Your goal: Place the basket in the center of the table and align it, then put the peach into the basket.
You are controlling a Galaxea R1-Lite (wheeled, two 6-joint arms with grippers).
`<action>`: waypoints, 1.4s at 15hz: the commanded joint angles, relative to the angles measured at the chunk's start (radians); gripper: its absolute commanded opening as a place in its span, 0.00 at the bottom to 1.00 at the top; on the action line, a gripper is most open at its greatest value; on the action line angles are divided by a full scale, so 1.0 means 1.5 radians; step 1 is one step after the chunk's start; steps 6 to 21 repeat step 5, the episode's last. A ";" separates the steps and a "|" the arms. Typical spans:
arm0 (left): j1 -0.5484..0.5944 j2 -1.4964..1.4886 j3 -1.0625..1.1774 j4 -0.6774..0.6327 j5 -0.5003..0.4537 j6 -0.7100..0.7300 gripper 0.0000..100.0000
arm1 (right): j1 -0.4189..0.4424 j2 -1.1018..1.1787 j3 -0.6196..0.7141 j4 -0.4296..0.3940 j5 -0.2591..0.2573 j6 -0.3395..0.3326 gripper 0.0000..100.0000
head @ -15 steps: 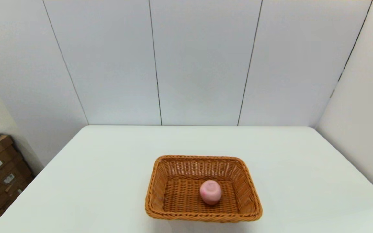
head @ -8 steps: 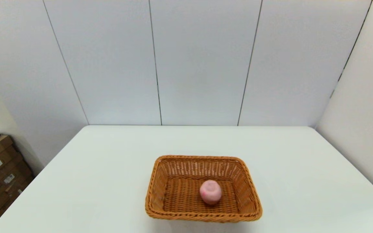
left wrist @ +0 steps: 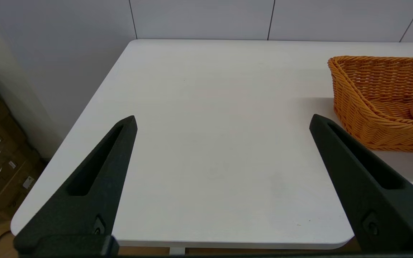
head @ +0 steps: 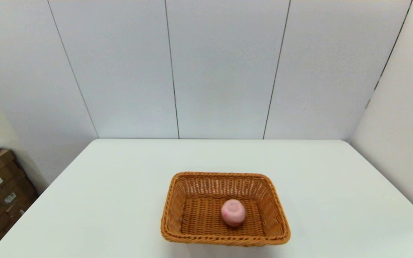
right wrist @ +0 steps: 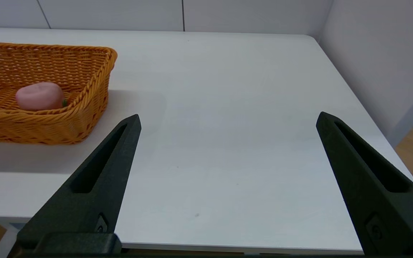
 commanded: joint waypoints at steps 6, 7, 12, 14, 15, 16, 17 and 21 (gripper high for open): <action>0.000 0.000 0.000 0.000 0.000 0.000 1.00 | 0.001 0.000 0.001 0.000 0.001 0.014 1.00; 0.000 0.000 0.000 0.000 0.000 0.000 1.00 | 0.001 0.000 0.001 0.000 0.001 0.014 1.00; 0.000 0.000 0.000 0.000 0.000 0.000 1.00 | 0.001 0.000 0.001 0.000 0.001 0.014 1.00; 0.000 0.000 0.000 0.000 0.000 0.000 1.00 | 0.001 0.000 0.001 0.000 0.001 0.014 1.00; 0.000 0.000 0.000 0.000 0.000 0.000 1.00 | 0.001 0.000 0.001 0.000 0.001 0.014 1.00; 0.000 0.000 0.000 0.000 0.000 0.000 1.00 | 0.001 0.000 0.001 0.000 0.001 0.014 1.00; 0.000 0.000 0.000 0.000 0.000 0.000 1.00 | 0.001 0.000 0.001 0.000 0.001 0.014 1.00; 0.000 0.000 0.000 0.000 0.000 0.000 1.00 | 0.001 0.000 0.001 0.000 0.001 0.014 1.00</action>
